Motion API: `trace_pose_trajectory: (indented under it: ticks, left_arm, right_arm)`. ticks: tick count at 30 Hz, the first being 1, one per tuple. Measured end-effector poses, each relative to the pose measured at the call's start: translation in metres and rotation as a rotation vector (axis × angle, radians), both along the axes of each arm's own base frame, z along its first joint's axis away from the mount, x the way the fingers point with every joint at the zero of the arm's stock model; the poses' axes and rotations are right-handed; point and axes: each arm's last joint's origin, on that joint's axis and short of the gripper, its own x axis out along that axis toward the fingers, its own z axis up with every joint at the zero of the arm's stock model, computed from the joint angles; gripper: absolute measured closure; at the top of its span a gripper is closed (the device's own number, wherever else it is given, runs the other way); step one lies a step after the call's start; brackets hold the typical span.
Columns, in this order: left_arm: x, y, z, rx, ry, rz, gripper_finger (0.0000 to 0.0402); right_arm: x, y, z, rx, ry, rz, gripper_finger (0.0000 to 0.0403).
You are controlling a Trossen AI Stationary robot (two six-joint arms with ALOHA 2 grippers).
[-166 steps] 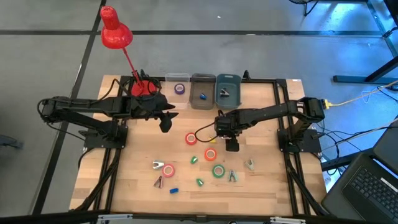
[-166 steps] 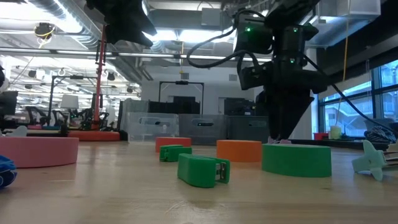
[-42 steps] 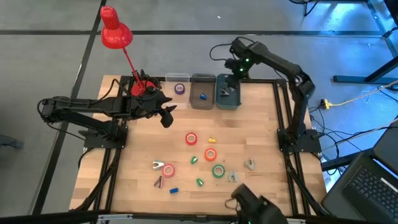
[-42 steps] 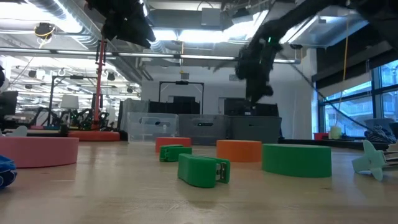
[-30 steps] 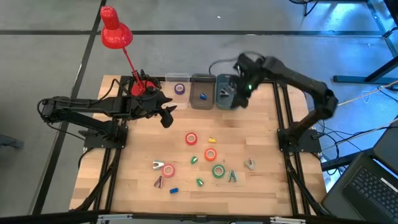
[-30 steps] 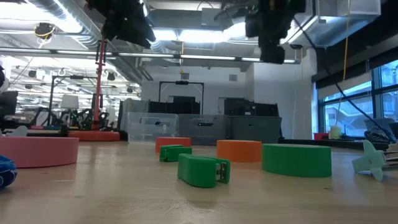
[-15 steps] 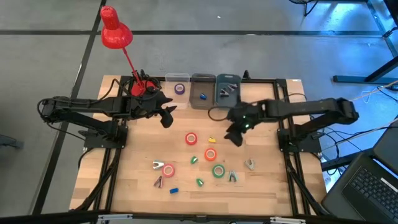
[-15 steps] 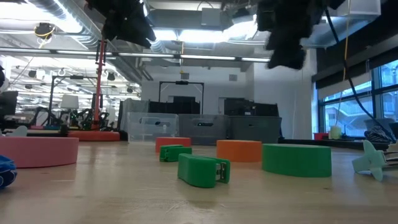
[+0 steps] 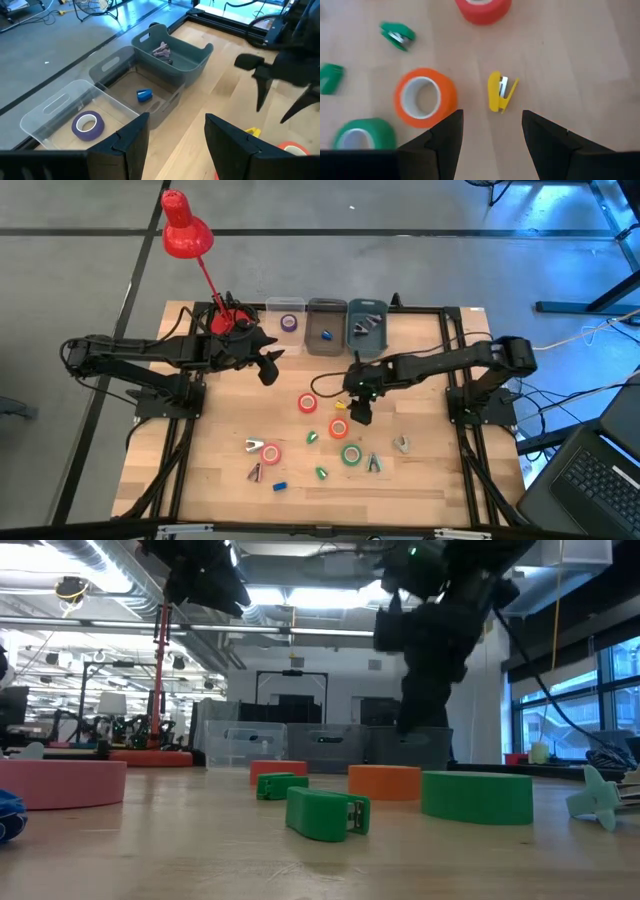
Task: Pick and place Stapler, Stapler remover, tape
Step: Put the yellow stapler into the black bin
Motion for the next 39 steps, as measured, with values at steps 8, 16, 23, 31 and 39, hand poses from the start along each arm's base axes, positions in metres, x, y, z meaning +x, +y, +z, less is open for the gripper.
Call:
trace_pose_trajectory:
  ticks: [8,16,23,31,39]
  left_arm:
    - [0.0,0.0,0.0,0.001,0.001,0.0,0.0222]
    - [0.0,0.0,0.0,0.002,0.001,0.001,0.0222]
    - [0.0,0.0,0.0,0.002,0.001,0.001,0.0222]
    - [0.0,0.0,0.0,0.002,0.001,0.001,0.0222]
    - [0.0,0.0,0.0,0.003,0.001,0.003,0.0222]
  right_arm:
    - [0.011,-0.001,-0.036,-0.041,0.077,0.008,0.0199]
    - [0.018,0.0,-0.044,-0.026,0.048,0.01,0.0199]
    - [0.02,0.0,-0.044,-0.017,0.03,-0.011,0.0199]
    - [0.023,-0.001,-0.056,-0.037,0.059,-0.029,0.0199]
    - [0.023,-0.003,-0.05,-0.006,0.073,-0.11,0.0327]
